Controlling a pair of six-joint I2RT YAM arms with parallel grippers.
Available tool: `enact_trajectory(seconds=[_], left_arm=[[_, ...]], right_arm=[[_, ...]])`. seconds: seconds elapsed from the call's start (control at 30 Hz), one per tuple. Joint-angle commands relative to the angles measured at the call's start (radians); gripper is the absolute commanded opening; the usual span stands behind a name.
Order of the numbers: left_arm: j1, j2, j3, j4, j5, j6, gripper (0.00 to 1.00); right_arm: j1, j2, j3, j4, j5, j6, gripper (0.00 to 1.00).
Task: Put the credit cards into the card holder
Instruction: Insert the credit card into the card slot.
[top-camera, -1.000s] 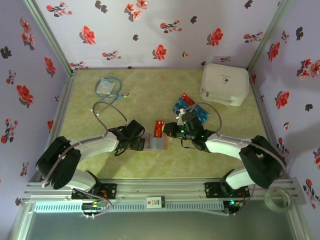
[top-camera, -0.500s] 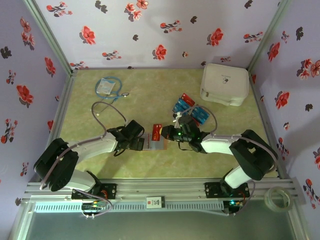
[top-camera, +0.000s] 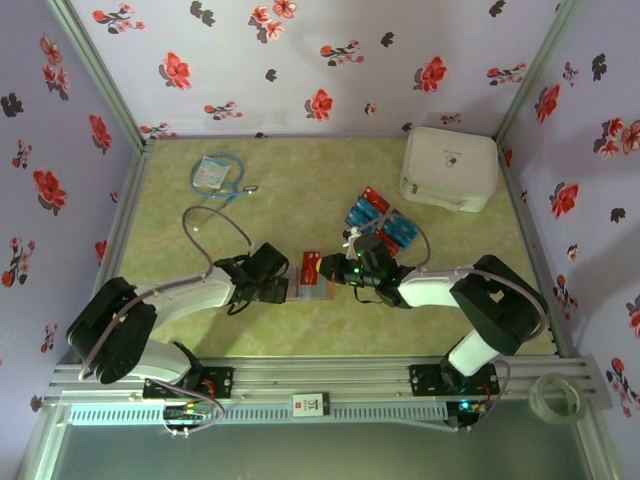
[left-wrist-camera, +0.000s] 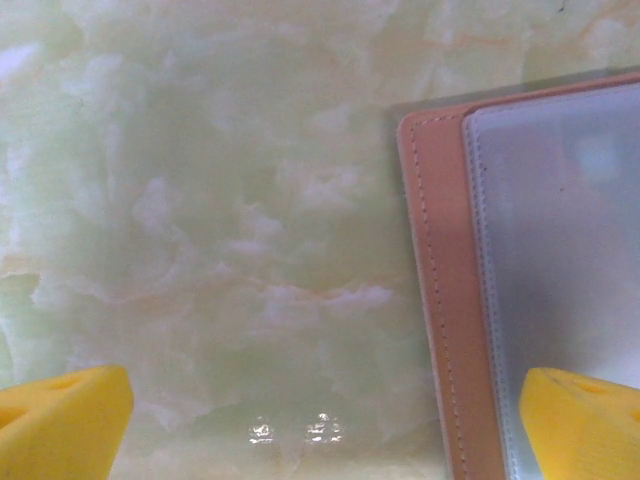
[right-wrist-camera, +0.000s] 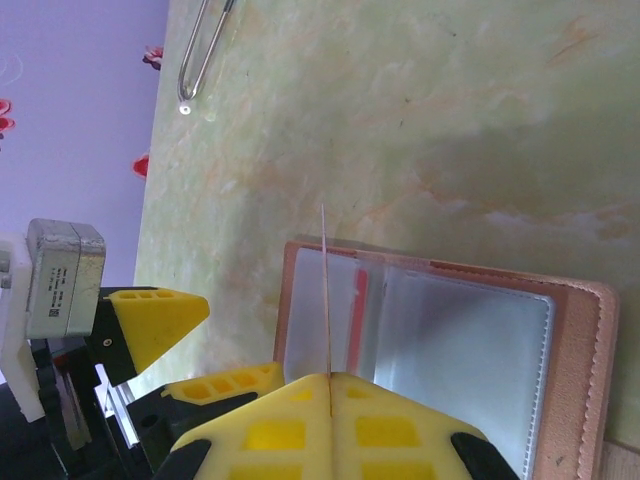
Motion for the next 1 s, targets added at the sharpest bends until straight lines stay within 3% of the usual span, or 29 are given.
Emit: enact_trajectory(seconds=[0.0,0.97], left_arm=[[-0.01,-0.005,-0.02,-0.01,-0.031,-0.042,1.0],[-0.012,-0.019,-0.039,-0.02,-0.049,-0.077,1.0]], right_arm=[[0.008,0.021,-0.014,0.049,-0.005,0.011,0.0],[0.026,0.141,-0.045,0.224,-0.009,0.046,0.0]])
